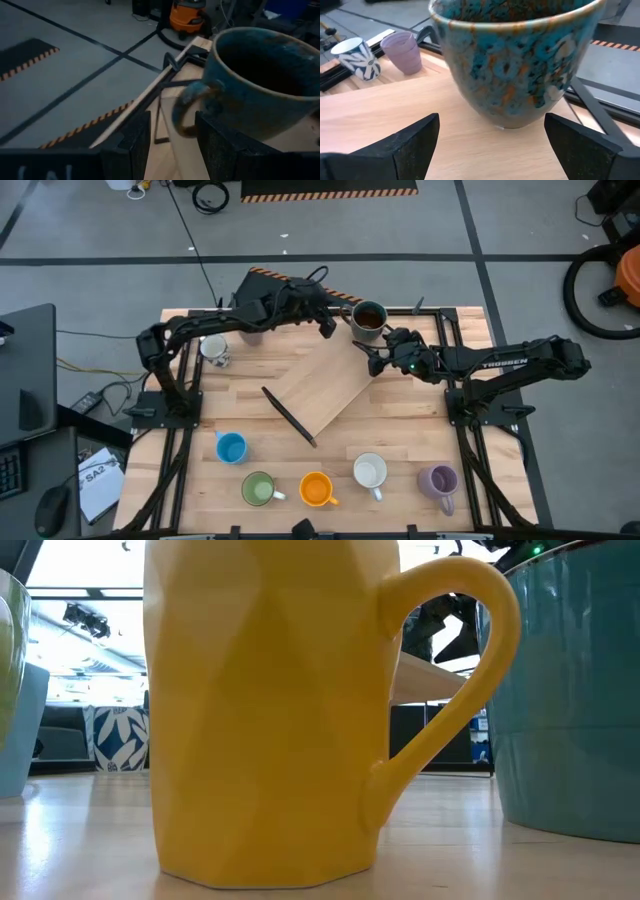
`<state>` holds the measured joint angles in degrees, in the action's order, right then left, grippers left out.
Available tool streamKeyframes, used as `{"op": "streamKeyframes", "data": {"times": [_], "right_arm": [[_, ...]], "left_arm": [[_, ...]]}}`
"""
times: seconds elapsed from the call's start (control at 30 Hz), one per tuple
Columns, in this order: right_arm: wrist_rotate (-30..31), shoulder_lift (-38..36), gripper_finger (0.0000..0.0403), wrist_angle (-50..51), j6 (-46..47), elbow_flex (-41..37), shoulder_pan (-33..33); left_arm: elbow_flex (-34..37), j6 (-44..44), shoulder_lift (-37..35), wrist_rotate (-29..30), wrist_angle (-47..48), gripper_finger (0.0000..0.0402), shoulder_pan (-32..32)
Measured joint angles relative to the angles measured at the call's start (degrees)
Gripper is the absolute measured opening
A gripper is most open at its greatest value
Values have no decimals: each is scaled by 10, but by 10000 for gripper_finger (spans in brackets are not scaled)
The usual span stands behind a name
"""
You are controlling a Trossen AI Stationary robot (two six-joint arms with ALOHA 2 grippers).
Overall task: Place coffee mugs
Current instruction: Put the blue patterned mug on the shelf
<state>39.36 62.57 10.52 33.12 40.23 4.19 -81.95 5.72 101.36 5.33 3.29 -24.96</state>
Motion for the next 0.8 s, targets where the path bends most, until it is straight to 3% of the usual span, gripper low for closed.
{"op": "streamKeyframes", "data": {"times": [0.63, 0.8], "right_arm": [[-20, 0, 367, -6, 18, 0, -2], [-31, 0, 367, -6, 18, 0, -4]], "left_arm": [[0, -21, 47, -11, -37, 160, 1], [0, -27, 48, 21, -38, 160, 5]]}}
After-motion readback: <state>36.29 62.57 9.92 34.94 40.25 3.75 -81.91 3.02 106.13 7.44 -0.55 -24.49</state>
